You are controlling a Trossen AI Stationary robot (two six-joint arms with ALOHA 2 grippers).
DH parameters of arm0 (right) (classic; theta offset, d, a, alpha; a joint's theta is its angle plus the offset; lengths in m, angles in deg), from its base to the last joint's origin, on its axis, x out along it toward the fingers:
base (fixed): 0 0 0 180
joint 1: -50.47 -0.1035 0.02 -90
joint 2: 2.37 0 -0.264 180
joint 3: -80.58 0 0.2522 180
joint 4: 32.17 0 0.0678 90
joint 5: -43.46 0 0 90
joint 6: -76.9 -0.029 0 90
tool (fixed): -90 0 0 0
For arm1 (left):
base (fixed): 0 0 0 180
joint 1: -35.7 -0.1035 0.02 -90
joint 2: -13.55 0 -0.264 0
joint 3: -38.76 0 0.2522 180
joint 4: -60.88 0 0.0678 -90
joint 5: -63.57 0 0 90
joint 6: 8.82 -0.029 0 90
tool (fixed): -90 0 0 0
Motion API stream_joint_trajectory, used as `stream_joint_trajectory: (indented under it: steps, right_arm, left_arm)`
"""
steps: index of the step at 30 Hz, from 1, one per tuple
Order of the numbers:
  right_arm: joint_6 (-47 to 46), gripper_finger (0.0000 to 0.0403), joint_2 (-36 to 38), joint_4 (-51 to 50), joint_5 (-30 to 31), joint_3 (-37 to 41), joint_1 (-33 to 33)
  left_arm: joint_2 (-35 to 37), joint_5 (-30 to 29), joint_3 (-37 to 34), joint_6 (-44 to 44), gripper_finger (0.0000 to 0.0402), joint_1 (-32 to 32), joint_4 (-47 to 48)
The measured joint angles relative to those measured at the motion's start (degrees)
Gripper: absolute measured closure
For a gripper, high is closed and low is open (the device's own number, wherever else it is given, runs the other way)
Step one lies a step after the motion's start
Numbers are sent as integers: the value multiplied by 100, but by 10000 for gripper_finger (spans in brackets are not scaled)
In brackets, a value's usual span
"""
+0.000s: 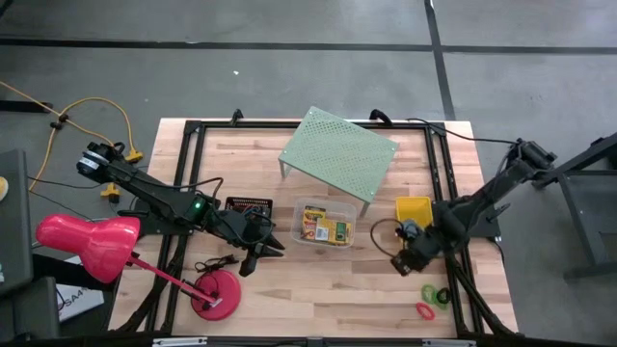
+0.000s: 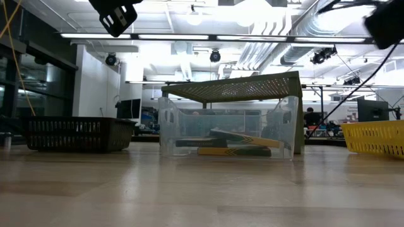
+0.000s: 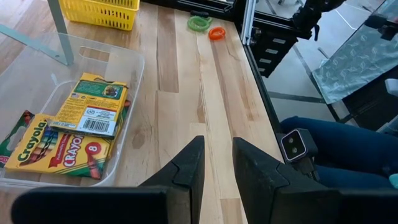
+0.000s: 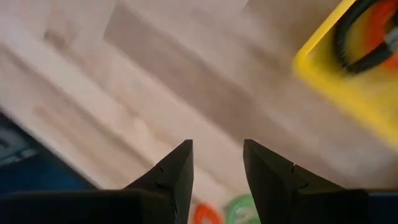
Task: Pick & Place Office Desk Supplies
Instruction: Put the left green spring keychain into the yellow bin
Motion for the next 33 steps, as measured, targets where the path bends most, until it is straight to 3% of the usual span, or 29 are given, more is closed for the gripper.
stream_joint_trajectory:
  steps: [10,20,25,33]
  right_arm:
    - [-2045,275,-742,753,125,-1,-1483]
    - [-3574,275,-1003,731,-29,-1,-2213]
    - [-3819,275,-1203,688,-448,-1,-2319]
    - [-3692,275,-1571,629,-625,-1,-2326]
  left_arm:
    - [0,-2,0,0,324,0,0]
    - [0,-1,0,0,324,0,-1]
    - [0,-1,0,-1,324,0,0]
    - [0,0,0,-1,324,0,-1]
